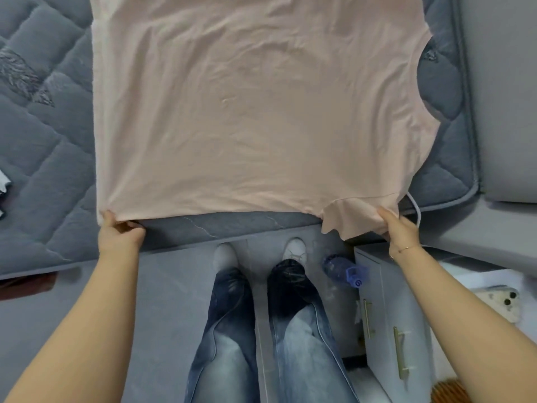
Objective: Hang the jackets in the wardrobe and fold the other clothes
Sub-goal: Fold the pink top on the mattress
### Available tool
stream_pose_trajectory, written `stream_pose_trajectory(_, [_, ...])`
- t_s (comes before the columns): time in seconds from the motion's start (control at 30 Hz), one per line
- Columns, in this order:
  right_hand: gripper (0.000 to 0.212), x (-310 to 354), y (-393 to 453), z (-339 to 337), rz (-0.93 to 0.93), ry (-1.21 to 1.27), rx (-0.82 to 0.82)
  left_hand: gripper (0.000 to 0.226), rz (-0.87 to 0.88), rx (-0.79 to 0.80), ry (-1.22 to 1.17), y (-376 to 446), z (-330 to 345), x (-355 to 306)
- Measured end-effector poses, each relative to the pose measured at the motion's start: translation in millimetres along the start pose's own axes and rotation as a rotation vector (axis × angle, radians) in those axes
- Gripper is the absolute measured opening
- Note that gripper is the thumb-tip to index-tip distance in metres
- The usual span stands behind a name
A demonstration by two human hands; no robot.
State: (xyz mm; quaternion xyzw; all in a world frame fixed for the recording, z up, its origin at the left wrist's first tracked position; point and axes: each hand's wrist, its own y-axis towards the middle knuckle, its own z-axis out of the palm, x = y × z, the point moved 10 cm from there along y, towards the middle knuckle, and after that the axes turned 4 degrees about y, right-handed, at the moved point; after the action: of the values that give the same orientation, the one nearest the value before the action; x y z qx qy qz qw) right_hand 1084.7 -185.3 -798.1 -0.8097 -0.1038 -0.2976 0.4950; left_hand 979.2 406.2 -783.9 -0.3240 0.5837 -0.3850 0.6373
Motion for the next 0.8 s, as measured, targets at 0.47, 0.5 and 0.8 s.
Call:
stream_pose_trajectory(0.47, [0.027,15,16,-1,0.063,0.026,0.149,0.01,-0.126,0.078,0.182,-42,37,99])
stream_pose_trajectory(0.5, [0.024,9,20,-15,0.055,0.007,0.076,0.01,-0.105,0.054,0.146,-41,36,99])
stream_pose_trajectory(0.8, [0.021,-30,18,0,0.074,-0.165,0.296,0.031,0.054,-0.137,0.148,-32,15,89])
